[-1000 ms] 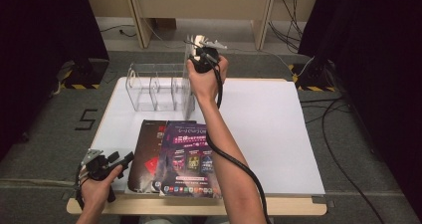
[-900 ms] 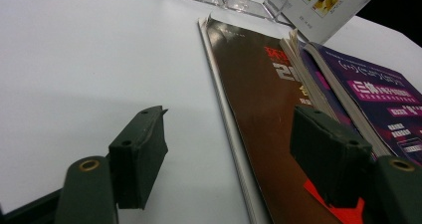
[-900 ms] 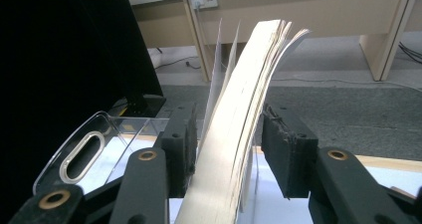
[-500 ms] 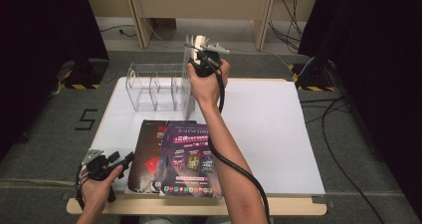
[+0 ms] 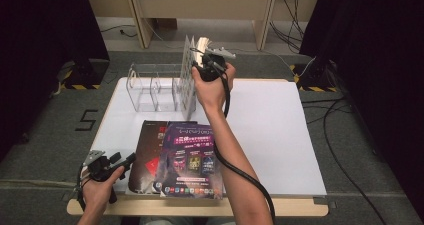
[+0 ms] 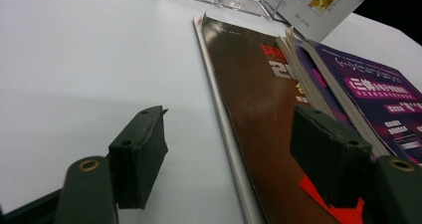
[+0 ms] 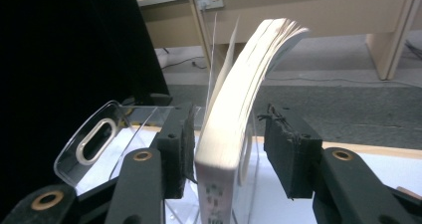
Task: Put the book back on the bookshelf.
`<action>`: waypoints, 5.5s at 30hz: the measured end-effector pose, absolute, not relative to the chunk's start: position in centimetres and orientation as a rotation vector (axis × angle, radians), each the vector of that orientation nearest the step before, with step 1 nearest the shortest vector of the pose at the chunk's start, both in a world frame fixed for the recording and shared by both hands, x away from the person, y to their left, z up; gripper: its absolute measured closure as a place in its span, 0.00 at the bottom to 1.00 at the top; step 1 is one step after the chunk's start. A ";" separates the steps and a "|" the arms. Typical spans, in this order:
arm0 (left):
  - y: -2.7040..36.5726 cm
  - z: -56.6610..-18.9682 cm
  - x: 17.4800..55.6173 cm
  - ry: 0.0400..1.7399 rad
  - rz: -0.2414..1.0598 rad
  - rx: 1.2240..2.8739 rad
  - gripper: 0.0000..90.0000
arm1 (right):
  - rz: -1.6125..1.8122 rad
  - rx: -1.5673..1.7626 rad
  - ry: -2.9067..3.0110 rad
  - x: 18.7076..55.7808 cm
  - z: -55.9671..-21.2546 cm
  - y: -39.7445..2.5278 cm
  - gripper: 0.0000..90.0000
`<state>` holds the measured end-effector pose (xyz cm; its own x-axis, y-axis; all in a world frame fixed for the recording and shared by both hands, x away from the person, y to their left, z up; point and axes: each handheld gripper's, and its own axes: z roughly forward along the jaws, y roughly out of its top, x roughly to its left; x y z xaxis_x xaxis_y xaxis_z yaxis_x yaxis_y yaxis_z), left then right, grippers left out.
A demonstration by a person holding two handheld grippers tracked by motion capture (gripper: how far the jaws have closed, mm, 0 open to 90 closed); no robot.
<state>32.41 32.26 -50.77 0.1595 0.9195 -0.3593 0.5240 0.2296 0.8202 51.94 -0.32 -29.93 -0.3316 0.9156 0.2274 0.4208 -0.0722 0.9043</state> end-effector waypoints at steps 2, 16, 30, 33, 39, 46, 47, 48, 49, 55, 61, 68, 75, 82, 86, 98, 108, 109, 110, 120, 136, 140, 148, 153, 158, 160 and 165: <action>32.2 -50.8 32.4 1.496 0.495 1.426 0.33 | 1.404 1.432 1.735 51.7 -30.1 -0.5 0.60; 32.1 -50.7 32.4 1.494 0.499 1.428 0.33 | 1.418 1.350 1.745 49.1 -31.2 -1.3 0.59; 32.0 -50.7 32.3 1.492 0.498 1.429 0.33 | 1.391 1.350 1.786 47.8 -32.6 -2.6 0.59; 32.0 -50.7 32.3 1.491 0.500 1.430 0.33 | 1.389 1.349 1.791 47.4 -32.8 -3.0 0.59; 31.9 -50.7 32.3 1.490 0.501 1.430 0.33 | 1.385 1.332 1.808 46.8 -33.0 -3.3 0.60; 32.1 -50.7 32.3 1.490 0.511 1.428 0.33 | 1.375 1.347 1.834 46.3 -33.5 -3.8 0.60; 32.1 -50.7 32.3 1.488 0.511 1.428 0.33 | 1.372 1.347 1.837 46.2 -33.6 -3.9 0.60; 32.1 -50.7 32.3 1.487 0.511 1.426 0.33 | 1.368 1.352 1.840 46.1 -33.6 -4.0 0.60; 32.1 -50.7 32.3 1.486 0.511 1.428 0.33 | 1.366 1.350 1.845 46.0 -33.7 -4.1 0.60; 32.0 -50.7 32.3 1.482 0.510 1.435 0.33 | 1.355 1.369 1.850 45.6 -34.2 -4.8 0.60; 32.0 -50.6 32.3 1.479 0.512 1.434 0.33 | 1.347 1.382 1.842 45.3 -34.6 -5.6 0.60; 31.9 -50.4 32.3 1.471 0.514 1.435 0.33 | 1.330 1.387 1.847 44.9 -34.9 -6.4 0.60; 31.2 -49.7 32.4 1.430 0.507 1.454 0.33 | 1.303 1.400 1.872 44.5 -35.6 -7.1 0.60; 29.6 -48.5 32.8 1.371 0.488 1.482 0.33 | 1.278 1.434 1.906 44.2 -36.6 -7.4 0.59; 28.9 -48.1 33.0 1.345 0.480 1.508 0.34 | 1.258 1.446 1.931 44.1 -37.2 -7.4 0.59; 26.3 -47.0 34.9 1.282 0.425 1.581 0.35 | 1.206 1.491 1.992 43.8 -39.4 -7.6 0.60; 24.0 -47.5 36.4 1.262 0.371 1.648 0.36 | 1.108 1.568 2.108 44.1 -42.2 -7.6 0.59; 23.9 -47.6 36.5 1.261 0.367 1.649 0.36 | 1.112 1.585 2.110 44.1 -42.5 -7.6 0.59; 23.8 -47.7 36.6 1.262 0.366 1.651 0.36 | 1.098 1.577 2.108 44.2 -42.8 -7.6 0.59; 22.9 -48.2 36.7 1.251 0.351 1.678 0.36 | 1.069 1.600 2.157 44.3 -44.4 -7.3 0.59; 21.5 -48.7 37.7 1.248 0.314 1.731 0.37 | 1.037 1.697 2.171 44.6 -46.0 -7.3 0.59; 21.6 -49.2 37.9 1.275 0.285 1.731 0.37 | 1.036 1.710 2.177 44.9 -46.2 -7.2 0.58; 21.4 -49.3 38.3 1.281 0.281 1.727 0.36 | 1.003 1.746 2.180 45.3 -46.7 -7.3 0.57; 21.1 -49.3 38.5 1.280 0.266 1.727 0.36 | 1.001 1.753 2.186 45.5 -46.9 -7.2 0.57; 21.0 -49.3 38.7 1.281 0.253 1.725 0.36 | 0.989 1.767 2.196 45.7 -47.3 -7.1 0.57; 20.8 -49.3 38.7 1.281 0.249 1.726 0.36 | 0.986 1.768 2.197 45.6 -47.5 -7.0 0.56; 20.5 -49.3 38.8 1.282 0.231 1.729 0.36 | 1.003 1.800 2.188 45.7 -47.6 -7.1 0.55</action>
<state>38.78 20.51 -49.28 0.4354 0.8260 -0.3579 0.6491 -0.0126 0.7606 45.73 -7.06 -47.60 -0.2769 0.9132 0.2990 0.8228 0.0646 0.5646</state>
